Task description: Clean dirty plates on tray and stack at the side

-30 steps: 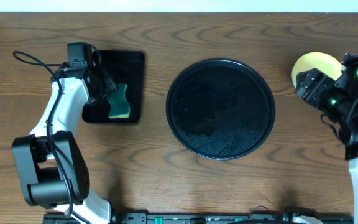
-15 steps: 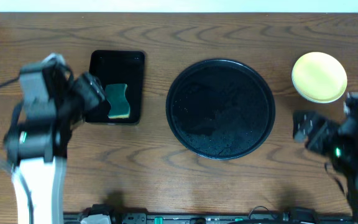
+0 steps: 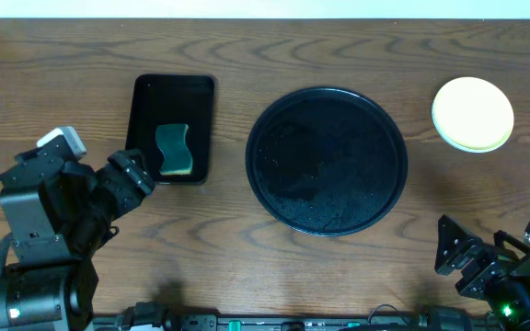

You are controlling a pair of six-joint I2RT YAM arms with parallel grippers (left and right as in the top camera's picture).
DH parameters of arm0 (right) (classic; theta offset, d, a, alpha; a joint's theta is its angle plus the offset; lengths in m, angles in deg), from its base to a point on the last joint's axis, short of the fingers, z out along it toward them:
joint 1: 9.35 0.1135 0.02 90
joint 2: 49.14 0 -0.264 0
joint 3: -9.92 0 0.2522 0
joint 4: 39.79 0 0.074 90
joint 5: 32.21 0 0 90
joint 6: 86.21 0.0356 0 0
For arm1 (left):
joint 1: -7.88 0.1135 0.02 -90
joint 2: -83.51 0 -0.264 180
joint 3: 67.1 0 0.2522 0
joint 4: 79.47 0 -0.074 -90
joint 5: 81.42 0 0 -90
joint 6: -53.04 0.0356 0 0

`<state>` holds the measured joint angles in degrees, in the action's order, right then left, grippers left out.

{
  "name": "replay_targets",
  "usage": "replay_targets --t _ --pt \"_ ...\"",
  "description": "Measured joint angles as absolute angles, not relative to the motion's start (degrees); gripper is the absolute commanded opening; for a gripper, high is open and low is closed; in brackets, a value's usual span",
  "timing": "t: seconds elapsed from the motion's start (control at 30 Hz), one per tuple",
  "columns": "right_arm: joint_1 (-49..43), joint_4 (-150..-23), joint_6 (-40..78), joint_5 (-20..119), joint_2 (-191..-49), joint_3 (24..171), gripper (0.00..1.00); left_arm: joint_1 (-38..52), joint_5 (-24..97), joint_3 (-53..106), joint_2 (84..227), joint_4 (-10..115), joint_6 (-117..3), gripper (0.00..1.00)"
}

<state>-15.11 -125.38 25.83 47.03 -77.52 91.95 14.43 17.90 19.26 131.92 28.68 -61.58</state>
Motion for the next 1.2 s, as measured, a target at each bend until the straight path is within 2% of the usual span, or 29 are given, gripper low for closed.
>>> replay_targets --t 1.2 --pt "-15.11 -133.06 25.81 47.12 -77.5 91.63 0.99 14.43 17.9 19.26 132.48 28.68 -61.58 0.81"
